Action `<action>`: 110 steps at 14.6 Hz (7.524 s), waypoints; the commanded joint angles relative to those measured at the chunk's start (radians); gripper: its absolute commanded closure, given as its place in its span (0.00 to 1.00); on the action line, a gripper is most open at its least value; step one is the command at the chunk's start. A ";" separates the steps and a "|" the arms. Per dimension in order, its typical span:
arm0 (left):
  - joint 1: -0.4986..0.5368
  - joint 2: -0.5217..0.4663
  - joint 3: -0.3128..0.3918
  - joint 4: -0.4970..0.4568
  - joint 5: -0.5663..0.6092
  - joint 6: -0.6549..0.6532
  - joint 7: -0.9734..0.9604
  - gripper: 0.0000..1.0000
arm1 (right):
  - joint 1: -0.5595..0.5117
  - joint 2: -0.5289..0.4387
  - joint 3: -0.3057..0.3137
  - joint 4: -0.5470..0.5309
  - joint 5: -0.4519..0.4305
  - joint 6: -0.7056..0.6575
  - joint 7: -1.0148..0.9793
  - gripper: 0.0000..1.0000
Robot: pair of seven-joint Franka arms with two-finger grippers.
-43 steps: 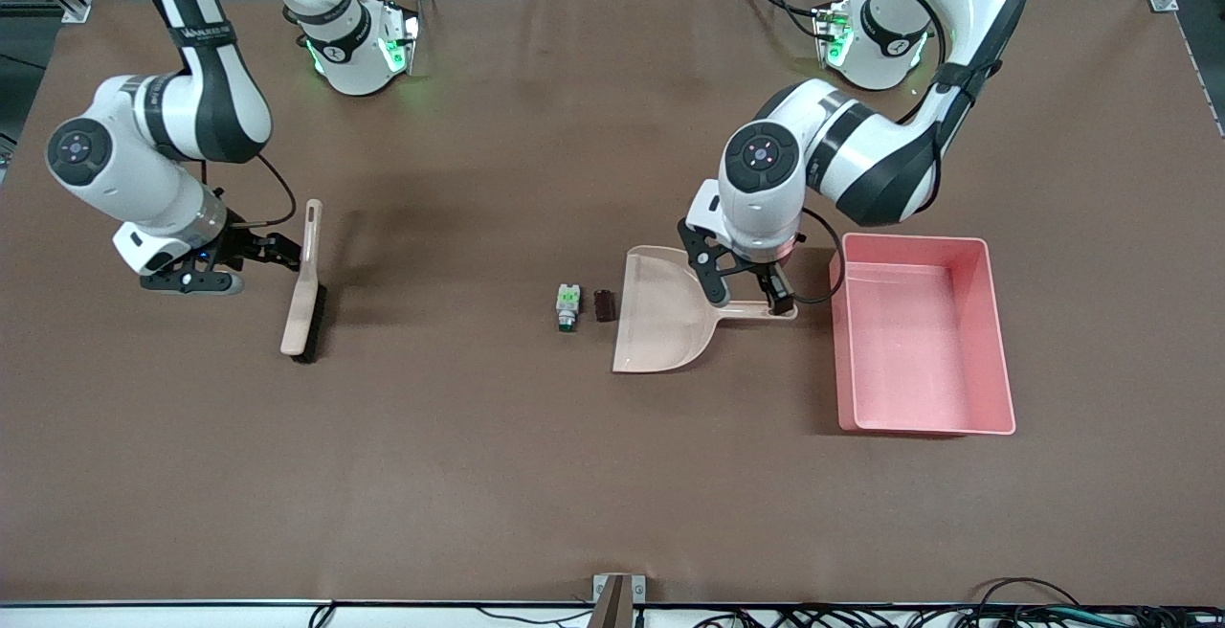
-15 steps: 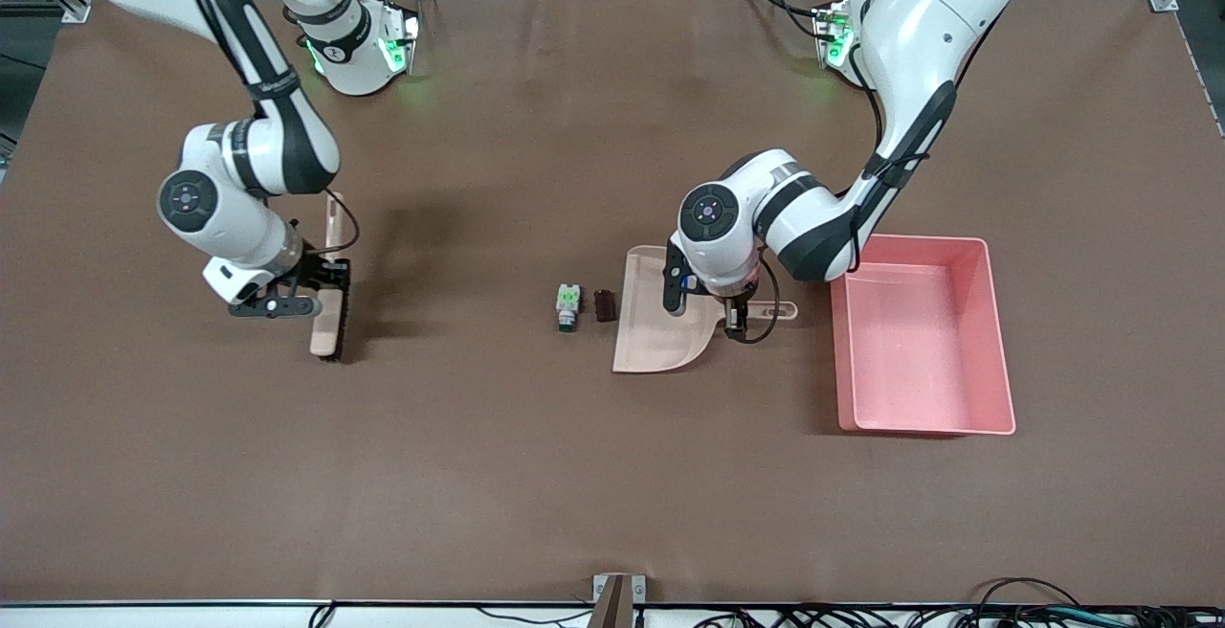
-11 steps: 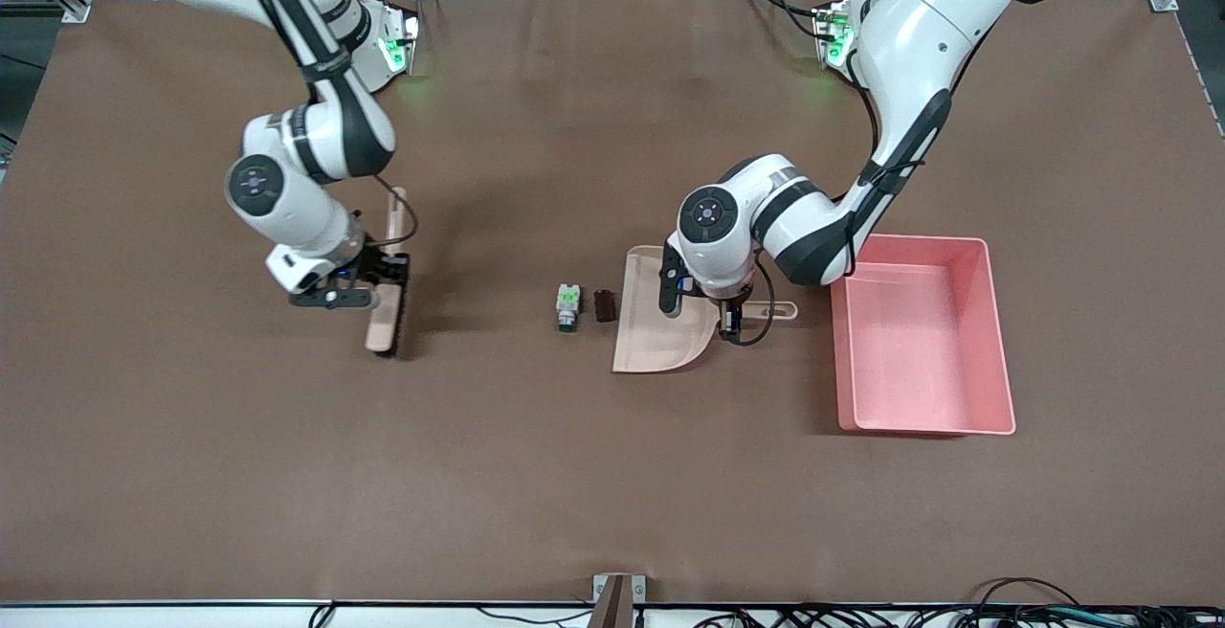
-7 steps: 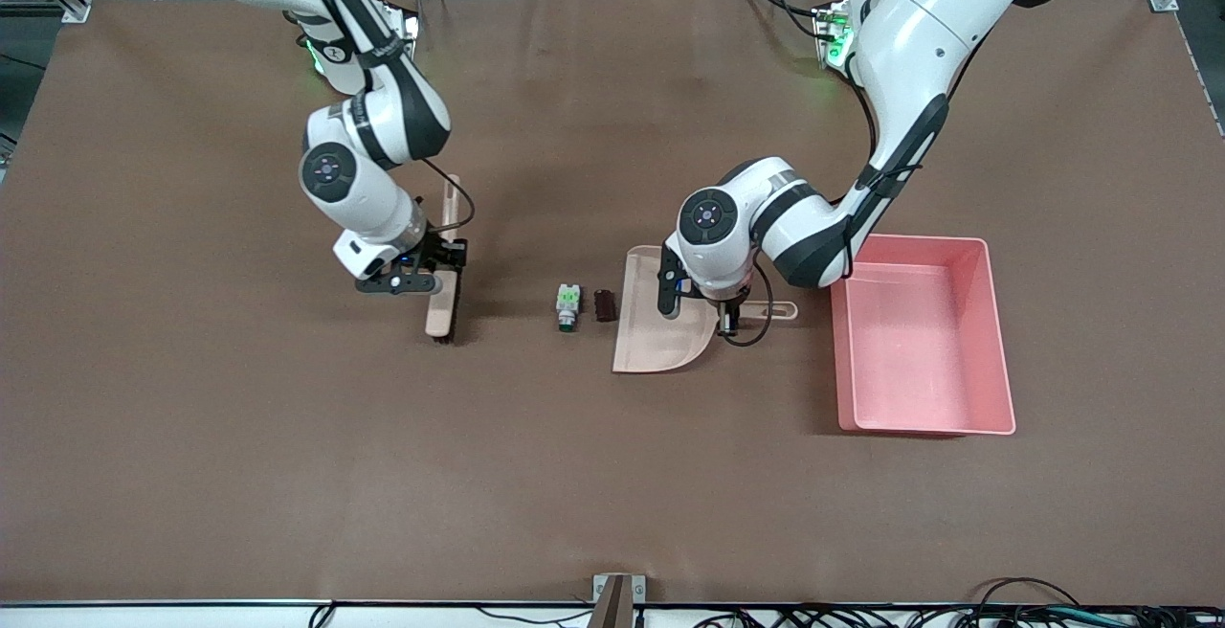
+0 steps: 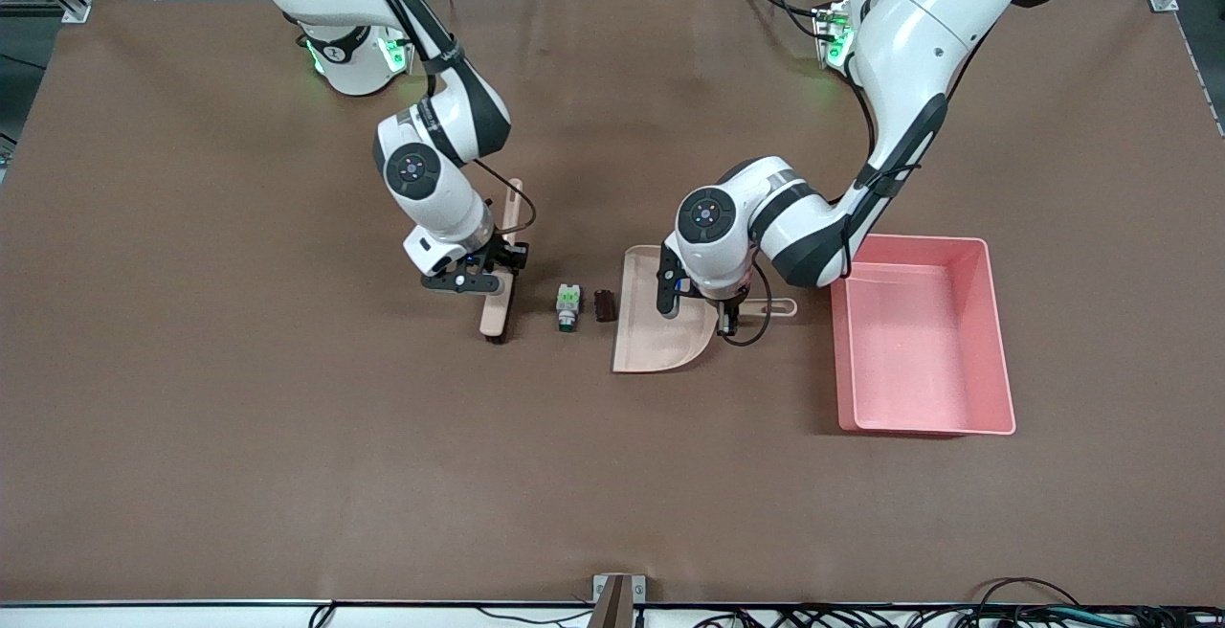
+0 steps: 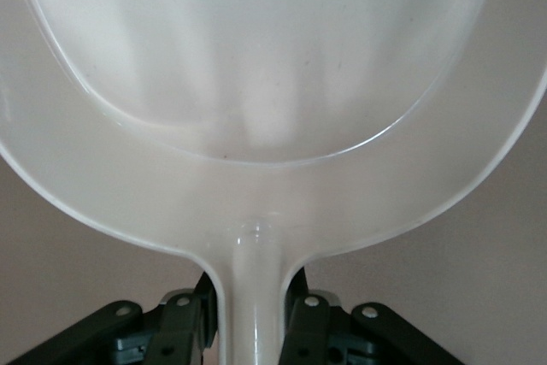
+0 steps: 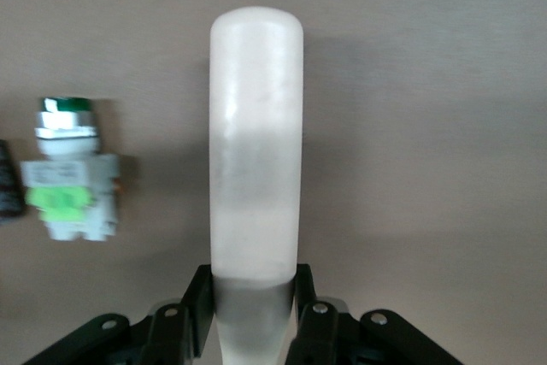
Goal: Clean e-waste and dump in bin
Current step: 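Carry the white brush with the right gripper toward the dustpan, then sweep the switch and capacitor into the dustpan with the right gripper's brush, then put the brush down with the right gripper and withdraw it, then lift the dustpan with the left gripper and carry it over the pink bin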
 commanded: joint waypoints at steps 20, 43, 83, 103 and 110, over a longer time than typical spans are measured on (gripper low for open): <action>-0.096 0.068 0.003 0.096 0.010 -0.055 -0.164 0.88 | 0.130 0.186 0.029 0.294 0.139 -0.009 0.028 1.00; -0.027 0.077 -0.005 0.055 0.013 0.119 -0.137 0.98 | -0.091 0.057 0.043 0.388 0.129 -0.426 -0.089 0.98; 0.199 0.175 -0.225 -0.063 -0.052 0.769 -0.043 1.00 | -0.657 -0.397 0.034 -0.069 -0.146 -0.350 -0.578 0.00; 0.983 0.072 -0.724 -0.189 0.031 0.463 0.155 1.00 | -0.692 -0.425 0.043 0.581 -0.226 -1.022 -0.603 0.00; 1.277 0.075 -0.828 -0.226 0.056 0.295 0.378 1.00 | -0.708 -0.425 0.040 0.569 -0.216 -1.019 -0.604 0.00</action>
